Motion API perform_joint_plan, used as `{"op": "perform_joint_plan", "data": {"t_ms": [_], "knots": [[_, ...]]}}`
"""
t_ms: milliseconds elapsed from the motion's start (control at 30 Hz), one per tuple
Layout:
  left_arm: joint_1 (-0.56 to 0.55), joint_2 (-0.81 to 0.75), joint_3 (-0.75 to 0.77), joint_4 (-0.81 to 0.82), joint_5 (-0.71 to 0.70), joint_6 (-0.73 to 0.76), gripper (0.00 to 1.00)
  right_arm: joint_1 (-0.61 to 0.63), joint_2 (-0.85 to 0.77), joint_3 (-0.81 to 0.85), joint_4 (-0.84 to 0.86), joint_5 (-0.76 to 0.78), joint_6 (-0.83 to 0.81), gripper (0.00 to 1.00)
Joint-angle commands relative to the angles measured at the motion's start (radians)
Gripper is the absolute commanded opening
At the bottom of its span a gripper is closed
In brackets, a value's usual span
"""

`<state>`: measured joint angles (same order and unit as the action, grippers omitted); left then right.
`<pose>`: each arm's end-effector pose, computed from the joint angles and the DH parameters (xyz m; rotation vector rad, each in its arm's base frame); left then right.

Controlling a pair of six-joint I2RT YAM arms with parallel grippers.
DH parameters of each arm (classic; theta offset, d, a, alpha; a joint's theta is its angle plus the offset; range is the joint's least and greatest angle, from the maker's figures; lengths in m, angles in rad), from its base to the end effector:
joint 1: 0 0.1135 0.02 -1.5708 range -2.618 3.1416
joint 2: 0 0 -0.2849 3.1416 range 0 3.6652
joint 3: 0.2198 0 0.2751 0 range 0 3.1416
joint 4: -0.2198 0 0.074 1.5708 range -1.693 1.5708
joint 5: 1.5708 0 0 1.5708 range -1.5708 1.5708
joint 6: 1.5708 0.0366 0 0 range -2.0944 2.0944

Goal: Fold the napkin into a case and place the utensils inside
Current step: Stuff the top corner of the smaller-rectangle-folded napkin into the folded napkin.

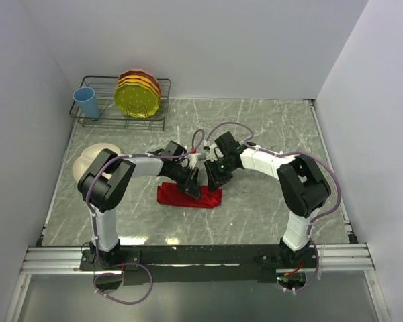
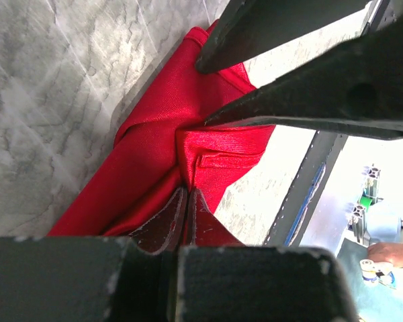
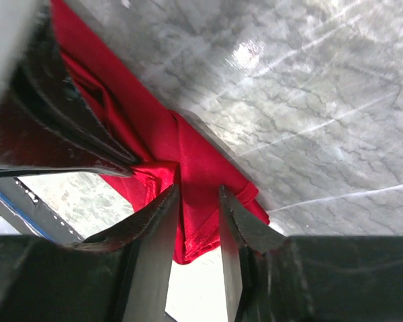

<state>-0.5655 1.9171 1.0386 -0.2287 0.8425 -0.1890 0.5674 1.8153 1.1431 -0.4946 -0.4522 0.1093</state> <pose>0.3047 -0.2257 0.1251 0.7880 2.6062 -1.3633 0.3105 0.2169 0.1714 -0.7651 2.7003 0.7989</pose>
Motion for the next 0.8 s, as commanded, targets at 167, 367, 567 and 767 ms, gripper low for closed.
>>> {"op": "perform_joint_plan", "data": {"t_ms": [167, 367, 567, 767], "knots": [[0.007, 0.033, 0.021, -0.008, -0.008, -0.001, 0.01, 0.04, -0.088, -0.02, 0.082, 0.072, -0.039, 0.39], [0.018, 0.049, 0.029, -0.003, 0.0, -0.009, 0.01, 0.061, -0.093, -0.049, 0.106, 0.084, -0.057, 0.39], [0.024, 0.051, 0.034, -0.015, 0.004, 0.003, 0.01, 0.074, -0.063, -0.054, 0.111, 0.124, -0.071, 0.38], [0.027, 0.053, 0.035, -0.012, 0.009, 0.0, 0.01, 0.075, -0.073, -0.046, 0.108, 0.159, -0.082, 0.21]]}}
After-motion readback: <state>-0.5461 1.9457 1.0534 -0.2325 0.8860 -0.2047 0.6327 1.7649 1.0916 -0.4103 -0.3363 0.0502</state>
